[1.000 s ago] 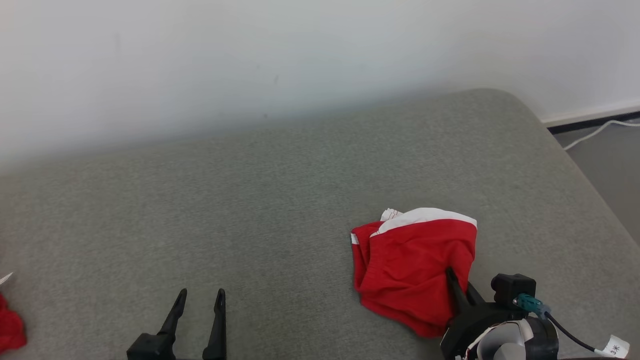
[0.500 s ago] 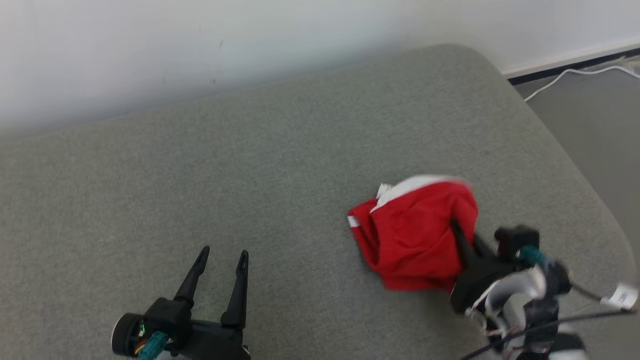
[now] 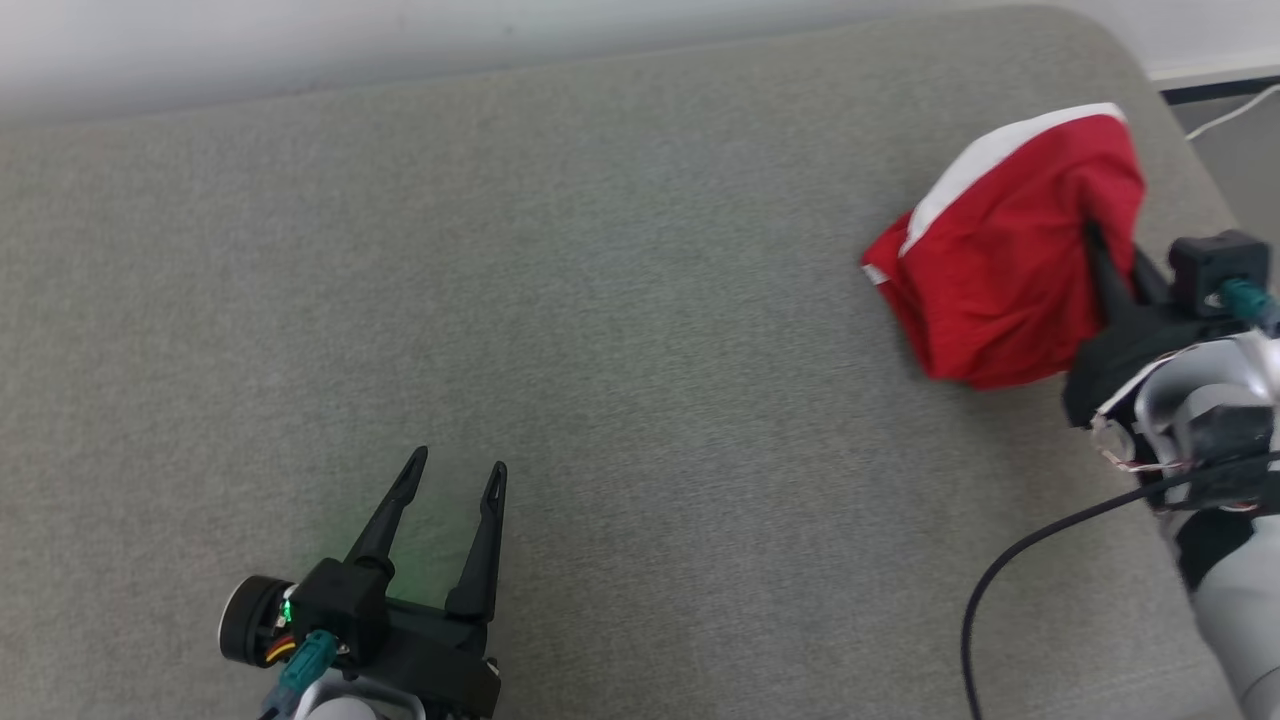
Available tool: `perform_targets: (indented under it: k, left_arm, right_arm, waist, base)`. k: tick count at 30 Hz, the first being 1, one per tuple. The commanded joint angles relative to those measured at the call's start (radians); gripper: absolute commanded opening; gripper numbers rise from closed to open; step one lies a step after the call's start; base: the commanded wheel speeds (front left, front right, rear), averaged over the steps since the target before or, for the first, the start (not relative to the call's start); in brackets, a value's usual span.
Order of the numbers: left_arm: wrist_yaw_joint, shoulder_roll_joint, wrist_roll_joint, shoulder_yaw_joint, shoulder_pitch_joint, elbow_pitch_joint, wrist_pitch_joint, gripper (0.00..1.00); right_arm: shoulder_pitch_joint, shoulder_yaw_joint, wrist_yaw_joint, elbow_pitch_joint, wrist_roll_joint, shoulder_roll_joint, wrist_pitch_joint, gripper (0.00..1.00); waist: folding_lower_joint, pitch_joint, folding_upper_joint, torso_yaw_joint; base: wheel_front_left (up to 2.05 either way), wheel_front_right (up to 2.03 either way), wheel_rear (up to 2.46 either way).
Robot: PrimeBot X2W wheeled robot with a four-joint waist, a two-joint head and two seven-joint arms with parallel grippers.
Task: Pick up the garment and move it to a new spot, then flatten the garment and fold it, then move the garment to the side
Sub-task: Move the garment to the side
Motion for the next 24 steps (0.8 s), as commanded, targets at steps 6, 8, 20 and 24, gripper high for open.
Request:
perform_targets:
  k: [6,8,20,24]
  left_arm:
    - [-0.006,0.001,0.022,0.008,-0.022,-0.003,-0.004,1.0]
    - [-0.007,0.001,0.023,0.009,-0.024,-0.004,-0.004,1.0]
    - [0.0,0.001,0.009,0.018,-0.021,0.007,-0.004,1.0]
    - [0.016,0.001,-0.006,0.027,0.004,0.008,-0.004,1.0]
  right_arm:
    - [-0.056,-0.062,0.0,0.1,-0.067,-0.068,0.0,0.0]
    - [-0.07,-0.097,0.0,0.126,-0.093,-0.093,0.0,0.0]
    - [-0.044,-0.408,0.0,0.153,-0.285,-0.112,0.0,1.0]
    - [0.017,-0.492,0.0,0.063,-0.34,-0.071,0.0,1.0]
  waist:
    - [-0.0002,0.079,-0.0001,0.083]
    - [-0.0002,0.089,-0.0001,0.094]
    - [-0.0002,0.083,-0.0001,0.121]
    - [-0.0002,0.044,-0.0001,0.126]
  base:
    - [0.0,0.0,0.0]
    - [0.0,0.0,0.0]
    - [0.0,0.0,0.0]
    - [0.0,0.0,0.0]
